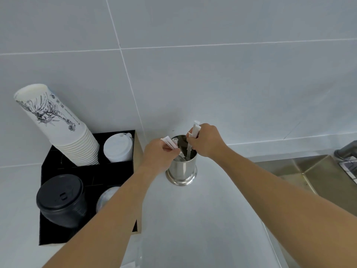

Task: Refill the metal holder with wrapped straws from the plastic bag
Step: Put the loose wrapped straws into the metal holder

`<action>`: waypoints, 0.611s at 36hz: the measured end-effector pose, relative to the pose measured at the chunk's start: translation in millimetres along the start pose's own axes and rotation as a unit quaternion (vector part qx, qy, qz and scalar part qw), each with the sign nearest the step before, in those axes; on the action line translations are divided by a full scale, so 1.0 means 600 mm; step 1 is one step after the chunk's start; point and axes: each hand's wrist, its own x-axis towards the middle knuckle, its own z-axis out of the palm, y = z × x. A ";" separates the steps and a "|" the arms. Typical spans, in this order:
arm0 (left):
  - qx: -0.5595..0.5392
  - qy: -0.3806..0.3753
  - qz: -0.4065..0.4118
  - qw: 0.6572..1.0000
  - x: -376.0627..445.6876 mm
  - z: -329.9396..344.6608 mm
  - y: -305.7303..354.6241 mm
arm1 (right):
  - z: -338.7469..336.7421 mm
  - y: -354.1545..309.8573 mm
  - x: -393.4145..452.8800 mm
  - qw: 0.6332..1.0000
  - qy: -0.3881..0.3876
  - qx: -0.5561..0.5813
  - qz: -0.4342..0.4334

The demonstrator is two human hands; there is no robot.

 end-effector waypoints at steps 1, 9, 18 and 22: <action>0.002 0.002 0.002 1.000 0.001 0.002 -0.002 | 0.004 0.000 0.003 1.000 0.000 -0.007 -0.002; 0.004 0.019 0.009 1.000 0.005 0.003 -0.019 | 0.023 -0.006 0.014 0.999 -0.012 -0.039 -0.010; -0.011 0.022 0.009 1.000 -0.002 -0.003 -0.029 | 0.025 -0.023 0.011 0.978 -0.094 -0.179 -0.058; -0.036 0.023 -0.001 0.999 -0.006 -0.001 -0.038 | 0.030 -0.027 0.006 0.965 -0.148 -0.193 -0.095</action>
